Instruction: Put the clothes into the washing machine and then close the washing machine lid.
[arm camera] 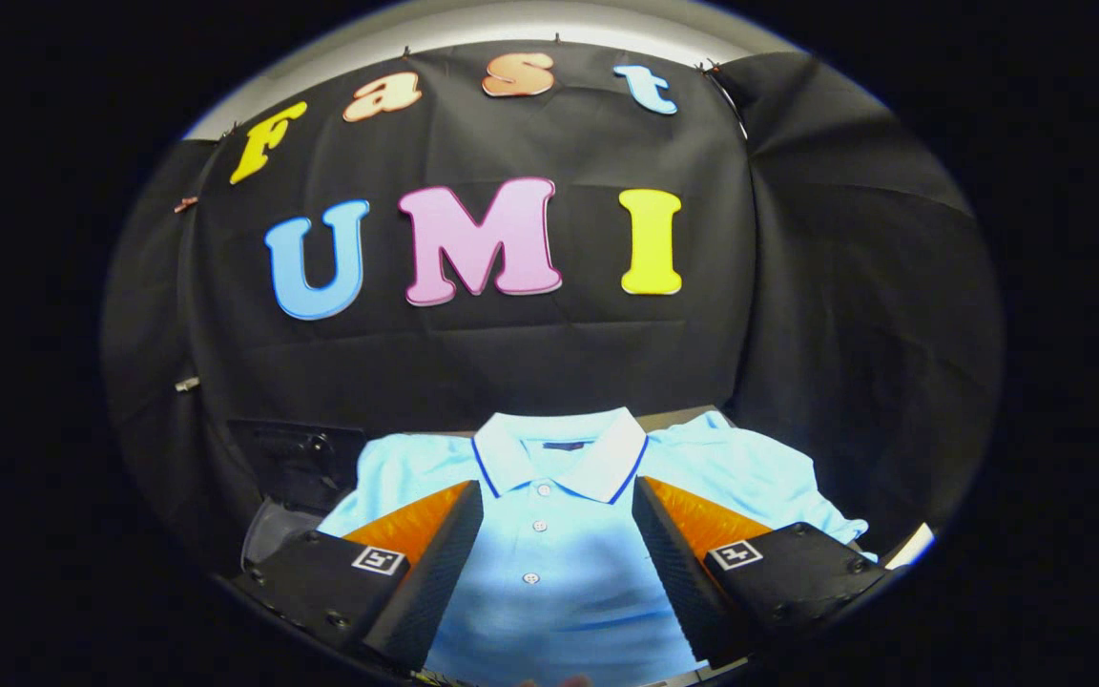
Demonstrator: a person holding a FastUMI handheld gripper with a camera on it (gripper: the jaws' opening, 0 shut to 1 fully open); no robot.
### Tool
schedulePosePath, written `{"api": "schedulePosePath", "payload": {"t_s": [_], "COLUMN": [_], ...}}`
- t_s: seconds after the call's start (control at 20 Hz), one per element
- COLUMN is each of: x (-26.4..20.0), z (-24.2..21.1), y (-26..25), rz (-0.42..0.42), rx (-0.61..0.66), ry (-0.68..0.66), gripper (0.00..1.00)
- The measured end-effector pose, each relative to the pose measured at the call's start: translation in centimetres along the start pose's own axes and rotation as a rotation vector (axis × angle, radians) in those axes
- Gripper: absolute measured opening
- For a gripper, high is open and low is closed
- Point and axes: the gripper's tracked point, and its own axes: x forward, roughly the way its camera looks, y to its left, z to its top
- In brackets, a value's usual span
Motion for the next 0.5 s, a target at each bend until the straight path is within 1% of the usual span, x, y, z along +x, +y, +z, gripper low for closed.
{"api": "schedulePosePath", "payload": {"t_s": [0.2, 0.35, 0.4, 0.5], "x": [2.1, 2.8, 3.0, 3.2], "z": [-2.1, -4.5, -4.4, -4.4], "y": [1.4, 0.6, 0.8, 0.8], "rz": [0.017, -0.03, -0.029, -0.033], "rx": [-0.001, -0.037, -0.012, -0.007], "ry": [0.136, 0.228, 0.22, 0.234], "gripper": [1.0, 0.99, 0.99, 1.0]}}
